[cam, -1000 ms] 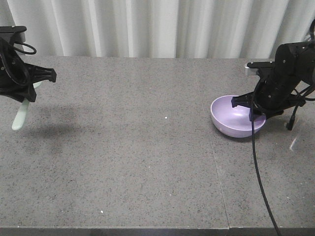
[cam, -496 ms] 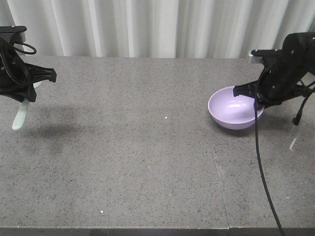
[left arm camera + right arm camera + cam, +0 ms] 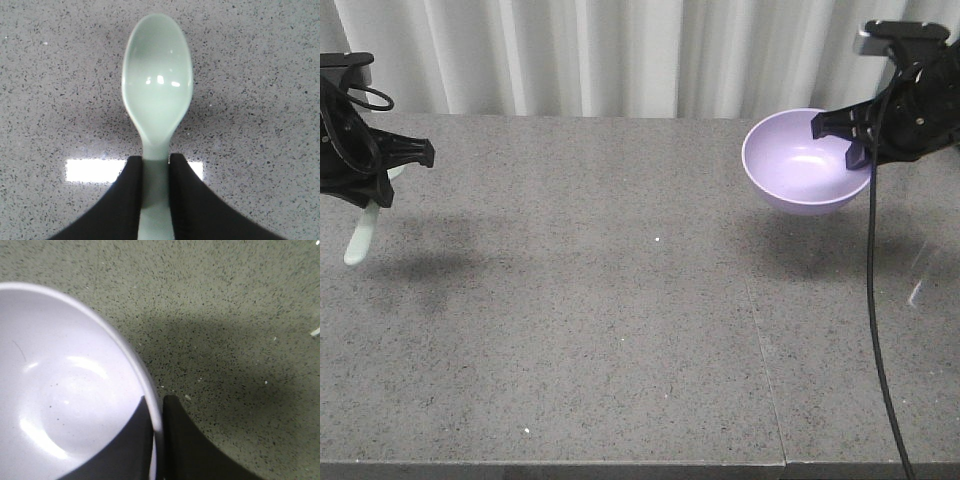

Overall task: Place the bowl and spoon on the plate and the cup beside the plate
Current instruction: 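Pinch the bowl rim with the right gripper and lift it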

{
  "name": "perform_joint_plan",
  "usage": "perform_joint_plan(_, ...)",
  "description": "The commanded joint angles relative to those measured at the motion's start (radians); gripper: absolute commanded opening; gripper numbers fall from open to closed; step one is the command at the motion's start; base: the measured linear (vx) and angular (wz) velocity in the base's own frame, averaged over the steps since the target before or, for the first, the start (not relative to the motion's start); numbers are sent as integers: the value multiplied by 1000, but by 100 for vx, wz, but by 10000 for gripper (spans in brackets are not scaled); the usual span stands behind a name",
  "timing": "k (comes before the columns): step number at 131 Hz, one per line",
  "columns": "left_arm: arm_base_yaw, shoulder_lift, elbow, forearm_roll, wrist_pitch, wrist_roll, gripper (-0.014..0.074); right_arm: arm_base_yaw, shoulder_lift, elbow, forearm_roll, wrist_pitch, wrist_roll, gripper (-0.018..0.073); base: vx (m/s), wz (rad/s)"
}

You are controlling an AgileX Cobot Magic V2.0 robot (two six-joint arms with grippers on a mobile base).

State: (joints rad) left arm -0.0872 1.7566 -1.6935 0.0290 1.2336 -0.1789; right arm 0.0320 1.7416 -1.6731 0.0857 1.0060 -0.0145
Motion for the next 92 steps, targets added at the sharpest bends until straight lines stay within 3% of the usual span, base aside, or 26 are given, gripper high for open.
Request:
perform_joint_plan(1, -7, -50, -26, -6, -24, 0, -8, -1, -82, -27, 7, -36, -13, -4, 0, 0)
perform_joint_plan(92, -7, -50, -26, -6, -24, 0, -8, -1, -118, -27, -1, -10, -32, -4, 0, 0)
